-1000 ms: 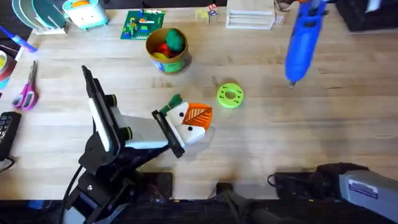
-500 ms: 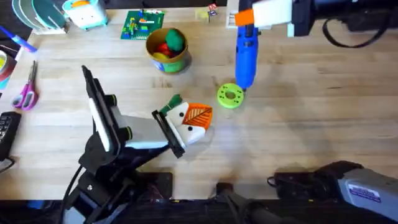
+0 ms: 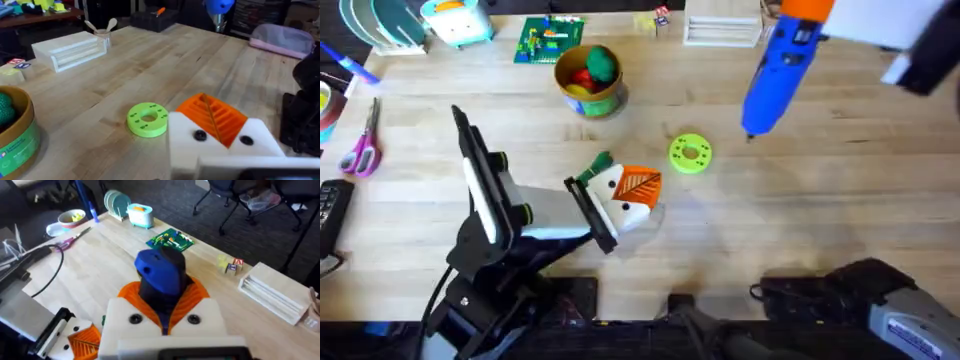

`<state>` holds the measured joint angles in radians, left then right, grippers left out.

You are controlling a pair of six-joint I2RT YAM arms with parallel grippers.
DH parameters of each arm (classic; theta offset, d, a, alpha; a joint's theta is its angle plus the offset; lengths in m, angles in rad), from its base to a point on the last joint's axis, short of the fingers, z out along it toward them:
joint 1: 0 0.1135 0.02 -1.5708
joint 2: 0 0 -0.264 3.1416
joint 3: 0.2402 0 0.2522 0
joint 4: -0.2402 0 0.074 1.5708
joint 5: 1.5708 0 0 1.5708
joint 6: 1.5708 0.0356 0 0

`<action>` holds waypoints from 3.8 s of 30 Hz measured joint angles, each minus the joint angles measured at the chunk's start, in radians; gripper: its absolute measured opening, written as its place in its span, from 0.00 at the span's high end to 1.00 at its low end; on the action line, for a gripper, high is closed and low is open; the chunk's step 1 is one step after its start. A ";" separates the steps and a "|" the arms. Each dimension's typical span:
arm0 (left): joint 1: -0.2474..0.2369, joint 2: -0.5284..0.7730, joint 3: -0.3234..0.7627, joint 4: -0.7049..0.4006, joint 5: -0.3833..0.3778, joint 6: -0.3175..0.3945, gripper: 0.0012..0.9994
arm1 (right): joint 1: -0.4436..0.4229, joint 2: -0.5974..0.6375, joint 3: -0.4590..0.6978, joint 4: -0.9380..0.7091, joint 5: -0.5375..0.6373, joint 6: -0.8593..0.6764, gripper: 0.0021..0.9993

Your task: Pick up the gripper from the table and insert it into the empty holder that is missing its gripper. Then pick up a screw, insert it into the mounting hole, and use the screwdriver to tighten it. Finally, clean up the table by picking up the vegetable and placing it into the bucket.

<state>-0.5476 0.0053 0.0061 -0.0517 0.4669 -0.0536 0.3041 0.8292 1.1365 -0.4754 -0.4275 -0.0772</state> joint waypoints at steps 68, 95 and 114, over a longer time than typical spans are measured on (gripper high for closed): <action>0.000 0.000 0.000 0.000 0.000 0.000 0.99 | 0.516 0.173 -0.297 0.804 -0.037 0.155 0.98; 0.000 0.000 0.000 -0.002 -0.008 -0.003 0.99 | 0.511 0.207 -0.297 0.797 -0.032 0.156 0.98; 0.000 0.000 0.000 -0.001 -0.011 -0.003 0.99 | 0.487 0.152 -0.298 0.840 -0.031 0.151 0.98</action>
<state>-0.5475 0.0055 0.0059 -0.0525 0.4561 -0.0566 0.7911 0.9810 0.8387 0.3648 -0.4586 0.0741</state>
